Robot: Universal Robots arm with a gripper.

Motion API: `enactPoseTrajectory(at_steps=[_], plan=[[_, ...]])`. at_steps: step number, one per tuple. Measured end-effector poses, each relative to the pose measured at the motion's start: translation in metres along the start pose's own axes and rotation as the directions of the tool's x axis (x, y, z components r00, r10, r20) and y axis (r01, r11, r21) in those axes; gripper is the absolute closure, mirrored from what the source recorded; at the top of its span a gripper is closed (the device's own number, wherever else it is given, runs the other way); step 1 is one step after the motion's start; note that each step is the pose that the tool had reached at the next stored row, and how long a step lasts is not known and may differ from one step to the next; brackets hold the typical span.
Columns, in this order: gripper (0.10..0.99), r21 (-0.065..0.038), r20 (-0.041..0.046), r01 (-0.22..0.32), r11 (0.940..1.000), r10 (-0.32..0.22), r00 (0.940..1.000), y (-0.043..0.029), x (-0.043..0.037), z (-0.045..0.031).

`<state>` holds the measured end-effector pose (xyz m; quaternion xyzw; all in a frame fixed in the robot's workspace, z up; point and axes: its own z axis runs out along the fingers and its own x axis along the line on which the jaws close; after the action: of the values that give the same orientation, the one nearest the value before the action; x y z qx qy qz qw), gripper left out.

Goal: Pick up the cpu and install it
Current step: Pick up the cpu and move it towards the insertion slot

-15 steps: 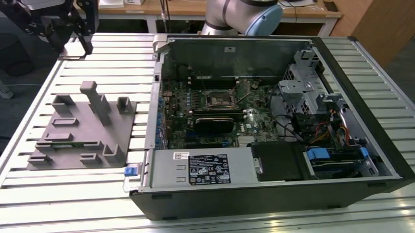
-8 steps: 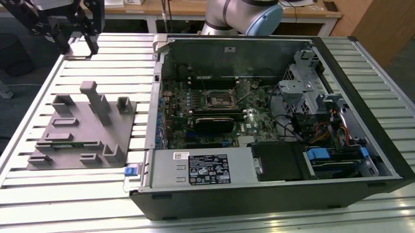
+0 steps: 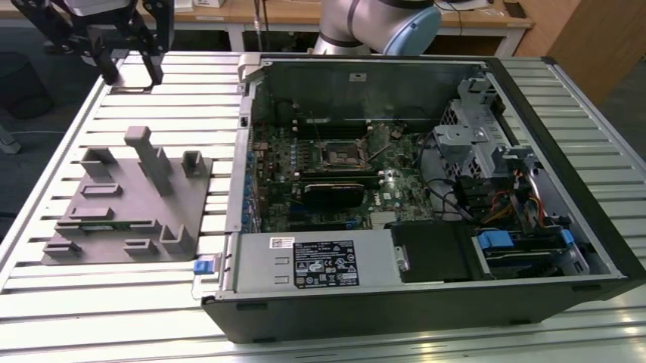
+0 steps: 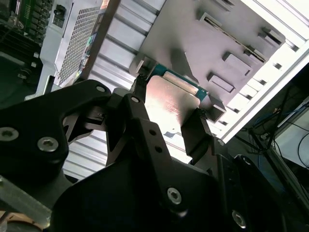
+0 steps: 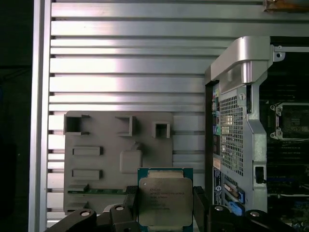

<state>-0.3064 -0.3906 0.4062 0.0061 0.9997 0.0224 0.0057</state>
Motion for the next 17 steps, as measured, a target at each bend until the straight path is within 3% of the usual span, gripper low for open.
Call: enactPoseTrajectory(at_steps=[17], plan=[[0.545, 0.000, -0.0003, 0.000, 1.0000, 0.000, 1.0000, 0.0007, -0.0202, 0.0003]])
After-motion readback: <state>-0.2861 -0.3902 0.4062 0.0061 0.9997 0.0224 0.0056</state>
